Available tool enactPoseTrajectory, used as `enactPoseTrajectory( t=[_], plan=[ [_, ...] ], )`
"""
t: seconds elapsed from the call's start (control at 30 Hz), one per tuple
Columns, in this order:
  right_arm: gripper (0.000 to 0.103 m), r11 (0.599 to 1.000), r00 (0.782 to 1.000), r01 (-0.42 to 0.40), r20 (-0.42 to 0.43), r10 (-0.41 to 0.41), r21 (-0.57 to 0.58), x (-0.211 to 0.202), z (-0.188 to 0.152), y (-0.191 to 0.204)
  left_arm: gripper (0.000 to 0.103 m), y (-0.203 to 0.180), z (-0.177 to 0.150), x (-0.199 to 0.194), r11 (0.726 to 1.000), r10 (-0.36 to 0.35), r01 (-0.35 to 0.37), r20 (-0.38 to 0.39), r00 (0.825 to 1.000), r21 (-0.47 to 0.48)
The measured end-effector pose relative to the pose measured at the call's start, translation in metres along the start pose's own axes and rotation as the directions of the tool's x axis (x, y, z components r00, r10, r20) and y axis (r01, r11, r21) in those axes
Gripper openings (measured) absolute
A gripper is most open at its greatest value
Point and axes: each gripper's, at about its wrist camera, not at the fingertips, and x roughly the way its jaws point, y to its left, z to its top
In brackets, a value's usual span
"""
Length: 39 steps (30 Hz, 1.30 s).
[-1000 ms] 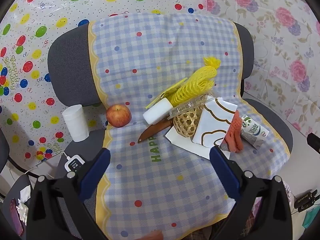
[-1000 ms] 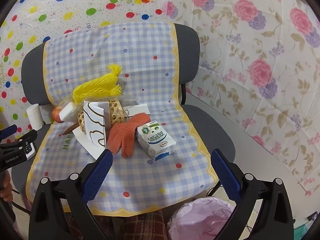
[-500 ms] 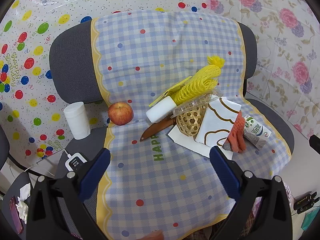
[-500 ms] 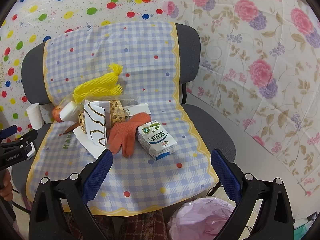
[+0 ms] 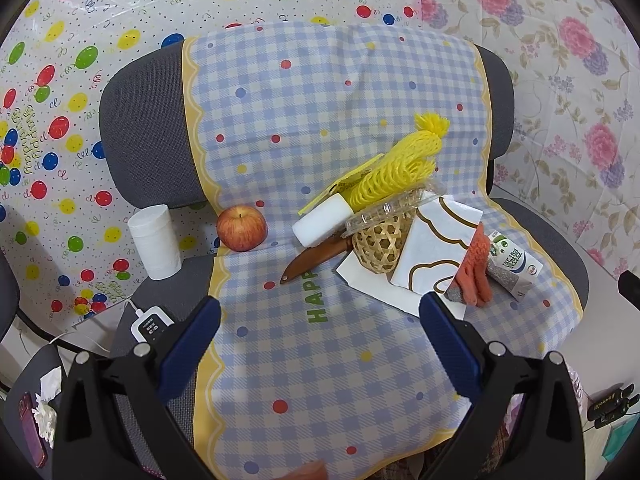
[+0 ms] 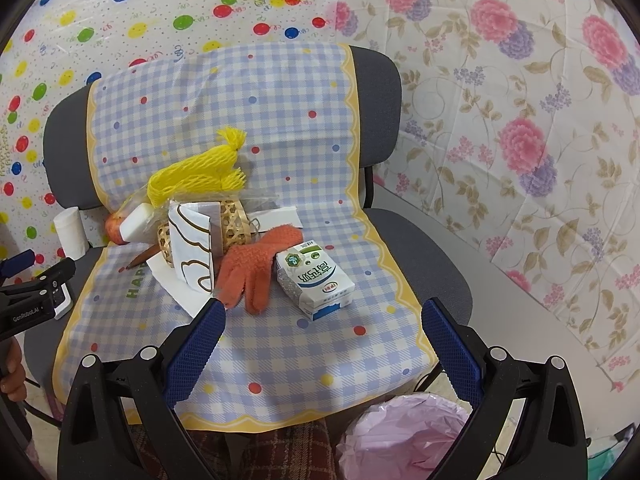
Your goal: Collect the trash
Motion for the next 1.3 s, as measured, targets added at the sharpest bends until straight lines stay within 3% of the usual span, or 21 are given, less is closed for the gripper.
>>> enactPoseTrajectory(
  t=[1.3],
  plan=[
    [0.097,1.0,1.0,-0.002,0.008,0.002,-0.005,-0.002,0.007,0.001,0.097,0.005,0.008,-0.015,1.0,0.001,-0.001,0.04,0.999,-0.004]
  ],
)
